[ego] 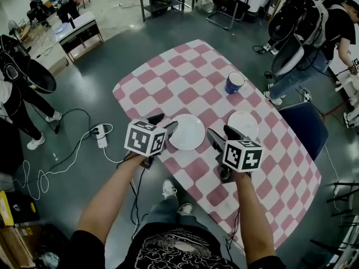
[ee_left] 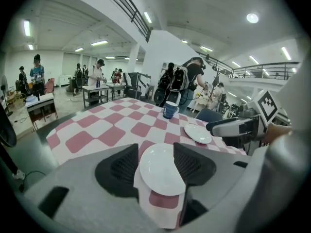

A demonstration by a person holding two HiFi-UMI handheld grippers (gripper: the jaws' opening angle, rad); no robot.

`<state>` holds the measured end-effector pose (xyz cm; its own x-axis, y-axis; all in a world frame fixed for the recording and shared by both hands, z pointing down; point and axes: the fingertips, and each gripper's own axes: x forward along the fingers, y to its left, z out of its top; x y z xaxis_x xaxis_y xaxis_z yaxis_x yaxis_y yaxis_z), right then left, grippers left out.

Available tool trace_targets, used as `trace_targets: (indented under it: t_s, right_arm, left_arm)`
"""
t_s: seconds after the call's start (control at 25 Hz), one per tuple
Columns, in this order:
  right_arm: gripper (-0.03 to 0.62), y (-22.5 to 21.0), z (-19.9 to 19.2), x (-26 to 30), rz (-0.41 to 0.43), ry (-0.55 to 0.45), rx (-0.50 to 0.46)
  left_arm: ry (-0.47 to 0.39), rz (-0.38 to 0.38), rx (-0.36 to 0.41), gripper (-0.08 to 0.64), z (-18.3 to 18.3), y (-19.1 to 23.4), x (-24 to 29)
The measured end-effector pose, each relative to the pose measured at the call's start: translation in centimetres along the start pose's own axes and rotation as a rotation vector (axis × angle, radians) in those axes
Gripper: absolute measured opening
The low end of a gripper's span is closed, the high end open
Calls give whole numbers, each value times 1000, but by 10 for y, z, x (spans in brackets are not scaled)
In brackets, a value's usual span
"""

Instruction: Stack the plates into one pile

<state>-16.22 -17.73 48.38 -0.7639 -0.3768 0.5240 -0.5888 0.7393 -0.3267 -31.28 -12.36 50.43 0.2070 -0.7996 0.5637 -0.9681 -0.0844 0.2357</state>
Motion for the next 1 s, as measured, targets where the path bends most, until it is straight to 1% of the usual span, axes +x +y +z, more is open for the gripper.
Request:
trace_targets:
  t_s: [0.12, 0.24, 0.44, 0.6, 0.8, 1.0]
  right_arm:
    - [295, -4, -12, 12, 8, 40, 30]
    - [293, -10, -20, 23, 13, 72, 55]
    - [290, -14, -42, 39, 46, 156, 94]
    - [284, -15, -59, 50, 70, 215, 142]
    - [273, -19, -73, 59, 86, 260, 226]
    - [272, -18, -83, 65, 97, 292, 267]
  left_arm:
    - [41, -13, -32, 235, -14, 8, 10]
    - [81, -23, -46, 236, -24, 17, 20]
    - [138, -63, -91, 235, -37, 23, 34]
    - [207, -86, -121, 235, -51, 29, 43]
    - [267, -138, -160, 227, -64, 29, 53]
    - [309, -169, -176, 218, -71, 28, 58]
